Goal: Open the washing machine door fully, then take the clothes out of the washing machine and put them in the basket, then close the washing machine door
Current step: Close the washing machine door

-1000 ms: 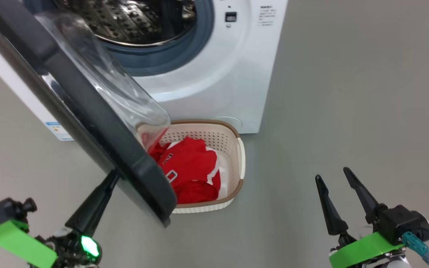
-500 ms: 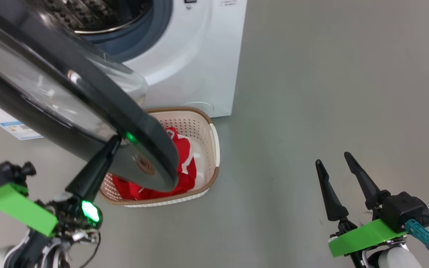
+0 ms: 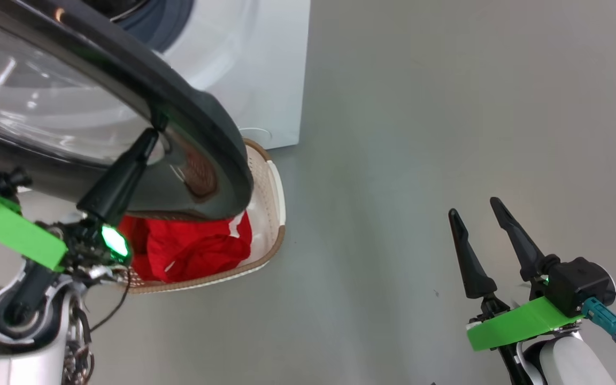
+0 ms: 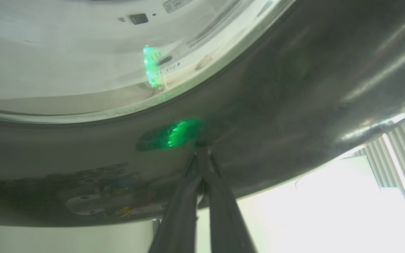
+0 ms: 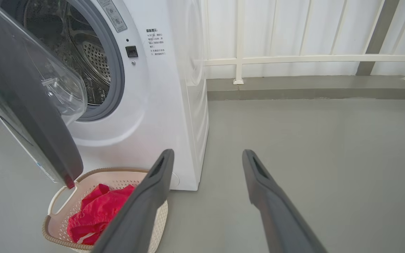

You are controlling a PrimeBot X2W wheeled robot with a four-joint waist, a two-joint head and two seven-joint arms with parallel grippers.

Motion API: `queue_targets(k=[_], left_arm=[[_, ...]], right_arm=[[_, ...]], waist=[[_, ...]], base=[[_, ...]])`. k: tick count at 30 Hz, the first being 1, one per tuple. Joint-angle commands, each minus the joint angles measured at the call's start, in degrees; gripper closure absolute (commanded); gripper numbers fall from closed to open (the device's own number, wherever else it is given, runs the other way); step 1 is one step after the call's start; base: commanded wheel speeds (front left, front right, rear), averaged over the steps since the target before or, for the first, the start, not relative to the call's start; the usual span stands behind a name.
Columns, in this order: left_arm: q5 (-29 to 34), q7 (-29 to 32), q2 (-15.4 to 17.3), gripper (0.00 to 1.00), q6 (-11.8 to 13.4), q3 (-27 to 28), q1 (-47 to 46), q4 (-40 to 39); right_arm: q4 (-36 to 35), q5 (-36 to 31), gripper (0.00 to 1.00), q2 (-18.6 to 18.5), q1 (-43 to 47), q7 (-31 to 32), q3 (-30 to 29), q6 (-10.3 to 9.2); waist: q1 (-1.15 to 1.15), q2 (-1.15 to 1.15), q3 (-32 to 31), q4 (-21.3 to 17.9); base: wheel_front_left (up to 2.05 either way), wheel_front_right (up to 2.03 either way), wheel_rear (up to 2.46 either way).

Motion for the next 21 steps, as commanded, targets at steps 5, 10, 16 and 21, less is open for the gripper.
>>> queue_targets(k=[5, 10, 16, 21], left_arm=[[0.42, 0.31, 2.01, 1.0, -0.39, 1.92, -3.38, 0.89], [0.3, 0.33, 2.21, 1.0, -1.15, 2.4, -3.55, 1.78], [-0.39, -0.32, 1.75, 1.0, -2.2, 3.91, -0.66, 0.36], [-0.99, -1.87, 0.49, 1.0, -2.81, 5.6, 4.75, -2.47]], right_arm=[[-1.27, 0.71, 0.0, -0.47, -1.36, -0.52, 1.31, 0.19], [-1.11, 0.74, 0.0, -0.47, -1.23, -0.52, 1.03, 0.19], [-0.77, 0.5, 0.0, -0.47, -0.83, -0.52, 1.51, 0.19], [-0.41, 0.43, 0.0, -0.47, -0.23, -0.52, 1.95, 0.19]], waist=[[0.0, 0.0, 1.03, -1.31], [0.0, 0.0, 0.72, -0.91], [0.0, 0.0, -0.9, 0.25], [0.0, 0.0, -2.65, 1.64]], base=[[0.0, 0.0, 0.0], [0.0, 0.0, 0.0], [0.0, 0.0, 0.0], [0.0, 0.0, 0.0]])
